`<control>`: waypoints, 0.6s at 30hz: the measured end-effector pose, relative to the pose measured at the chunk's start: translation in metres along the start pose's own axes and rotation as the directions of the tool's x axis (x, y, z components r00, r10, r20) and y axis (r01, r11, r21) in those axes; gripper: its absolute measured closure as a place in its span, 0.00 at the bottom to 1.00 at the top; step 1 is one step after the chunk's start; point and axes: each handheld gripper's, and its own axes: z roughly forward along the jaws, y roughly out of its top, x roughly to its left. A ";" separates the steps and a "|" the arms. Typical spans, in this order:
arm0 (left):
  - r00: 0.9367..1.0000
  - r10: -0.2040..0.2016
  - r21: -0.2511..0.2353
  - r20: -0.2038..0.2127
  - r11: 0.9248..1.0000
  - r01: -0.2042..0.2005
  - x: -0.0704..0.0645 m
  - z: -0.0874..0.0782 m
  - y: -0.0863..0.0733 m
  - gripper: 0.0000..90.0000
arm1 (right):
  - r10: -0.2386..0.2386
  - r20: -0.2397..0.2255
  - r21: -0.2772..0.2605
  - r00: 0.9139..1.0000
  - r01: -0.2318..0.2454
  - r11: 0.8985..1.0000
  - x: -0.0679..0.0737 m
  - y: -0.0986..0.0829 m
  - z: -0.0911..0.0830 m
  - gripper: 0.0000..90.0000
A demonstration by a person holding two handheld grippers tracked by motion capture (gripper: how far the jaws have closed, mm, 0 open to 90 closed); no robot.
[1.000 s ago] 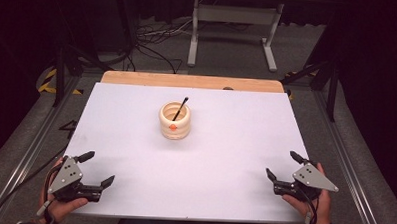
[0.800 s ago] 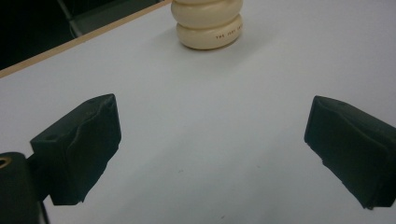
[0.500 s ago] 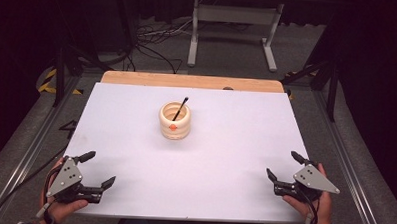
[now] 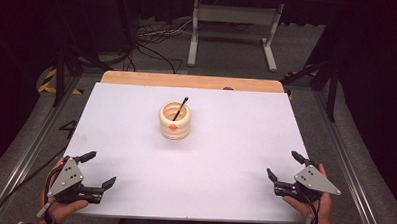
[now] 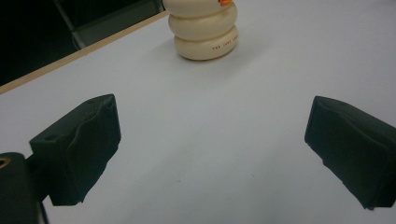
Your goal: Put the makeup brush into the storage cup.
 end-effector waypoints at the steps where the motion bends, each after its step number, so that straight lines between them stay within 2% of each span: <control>1: 1.000 -0.001 0.000 0.001 1.000 0.001 0.000 0.000 0.000 0.05 | 0.000 -0.001 0.000 1.000 0.000 1.000 0.000 0.000 0.000 0.09; 8: 1.000 0.012 0.011 0.006 1.000 -0.012 -0.002 0.003 0.001 0.05 | 0.000 0.001 -0.002 1.000 0.000 1.000 -0.001 0.000 0.000 0.09; 18: 1.000 0.005 0.008 0.010 1.000 -0.006 -0.005 0.006 0.004 0.05 | 0.003 -0.003 -0.004 1.000 -0.003 1.000 -0.001 0.000 0.000 0.09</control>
